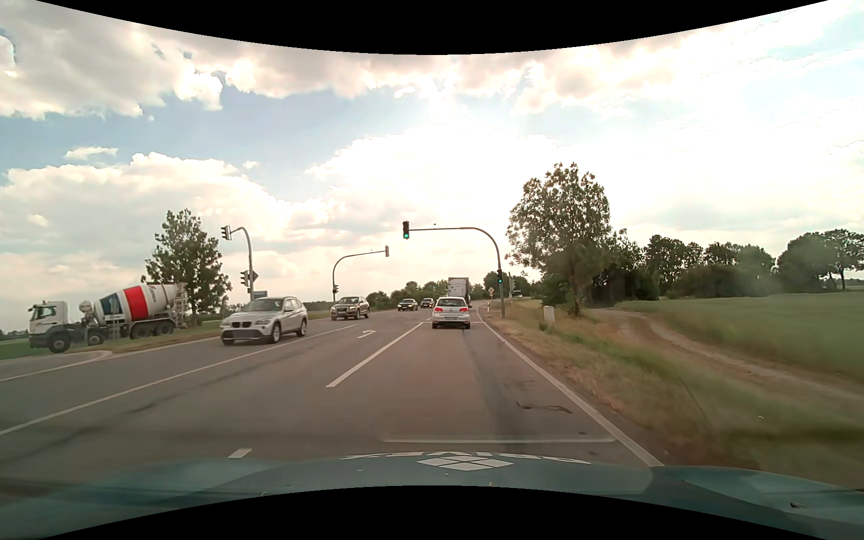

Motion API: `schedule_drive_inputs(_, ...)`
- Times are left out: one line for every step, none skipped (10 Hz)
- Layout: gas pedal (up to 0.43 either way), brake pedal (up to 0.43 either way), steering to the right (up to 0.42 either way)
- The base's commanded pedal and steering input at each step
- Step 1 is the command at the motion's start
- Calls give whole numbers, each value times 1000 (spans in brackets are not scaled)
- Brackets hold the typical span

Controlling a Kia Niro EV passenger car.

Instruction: Follow the waypoints while adhering to traffic rules and regulations

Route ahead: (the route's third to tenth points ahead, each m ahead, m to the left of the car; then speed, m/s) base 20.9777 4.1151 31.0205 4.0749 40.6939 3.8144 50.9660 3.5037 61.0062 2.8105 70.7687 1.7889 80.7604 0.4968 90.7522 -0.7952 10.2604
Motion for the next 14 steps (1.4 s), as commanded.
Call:
schedule_drive_inputs(169, 0, 2)
schedule_drive_inputs(169, 0, 2)
schedule_drive_inputs(169, 0, 2)
schedule_drive_inputs(177, 0, 2)
schedule_drive_inputs(189, 0, 2)
schedule_drive_inputs(189, 0, 1)
schedule_drive_inputs(189, 0, 1)
schedule_drive_inputs(197, 0, 1)
schedule_drive_inputs(209, 0, 1)
schedule_drive_inputs(240, 0, 1)
schedule_drive_inputs(240, 0, 2)
schedule_drive_inputs(240, 0, 1)
schedule_drive_inputs(240, 0, 2)
schedule_drive_inputs(240, 0, 2)
